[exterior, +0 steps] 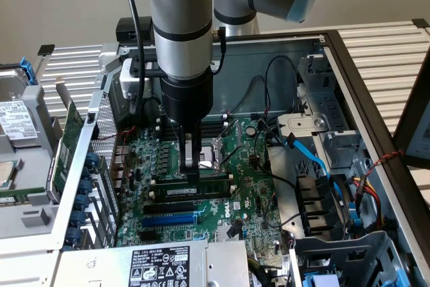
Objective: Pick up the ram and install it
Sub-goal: 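Press down the ram until it locks into place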
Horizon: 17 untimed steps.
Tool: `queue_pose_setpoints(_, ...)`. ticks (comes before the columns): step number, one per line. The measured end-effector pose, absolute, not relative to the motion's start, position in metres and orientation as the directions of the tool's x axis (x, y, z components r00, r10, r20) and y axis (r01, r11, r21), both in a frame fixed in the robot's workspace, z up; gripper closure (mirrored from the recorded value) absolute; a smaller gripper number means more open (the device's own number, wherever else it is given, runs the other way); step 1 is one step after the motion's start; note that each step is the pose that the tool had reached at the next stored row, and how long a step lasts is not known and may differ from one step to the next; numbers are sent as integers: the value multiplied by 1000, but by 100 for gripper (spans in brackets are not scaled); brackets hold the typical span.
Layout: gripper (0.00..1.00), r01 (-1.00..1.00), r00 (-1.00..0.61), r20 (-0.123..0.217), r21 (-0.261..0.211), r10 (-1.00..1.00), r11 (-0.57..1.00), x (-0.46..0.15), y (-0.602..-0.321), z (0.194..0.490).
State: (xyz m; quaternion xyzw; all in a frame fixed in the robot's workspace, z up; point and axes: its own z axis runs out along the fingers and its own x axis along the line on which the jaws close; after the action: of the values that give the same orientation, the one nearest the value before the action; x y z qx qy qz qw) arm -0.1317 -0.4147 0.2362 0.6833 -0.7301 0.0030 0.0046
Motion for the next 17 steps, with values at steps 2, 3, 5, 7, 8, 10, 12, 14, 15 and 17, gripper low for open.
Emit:
queue_pose_setpoints(2,89,-998,-66,10,-4,-998,66,-132,-413,235)
queue_pose_setpoints(3,89,-998,-66,11,-5,-998,66,-132,-413,234)
queue_pose_setpoints(5,89,-998,-66,19,-6,-998,66,-132,-413,234)
queue_pose_setpoints(7,89,-998,-65,29,-6,-997,65,-132,-413,234)
queue_pose_setpoints(8,89,-998,-65,31,-6,-997,65,-132,-413,234)
queue_pose_setpoints(10,89,-998,-64,31,-7,-997,64,-132,-413,233)
queue_pose_setpoints(12,89,-998,-64,31,-7,-997,64,-133,-413,233)
queue_pose_setpoints(14,89,-998,-64,29,-7,-998,63,-133,-413,232)
queue_pose_setpoints(15,89,-998,-64,28,-7,-998,63,-133,-413,232)
queue_pose_setpoints(17,89,-998,-64,25,-7,-998,63,-134,-413,232)
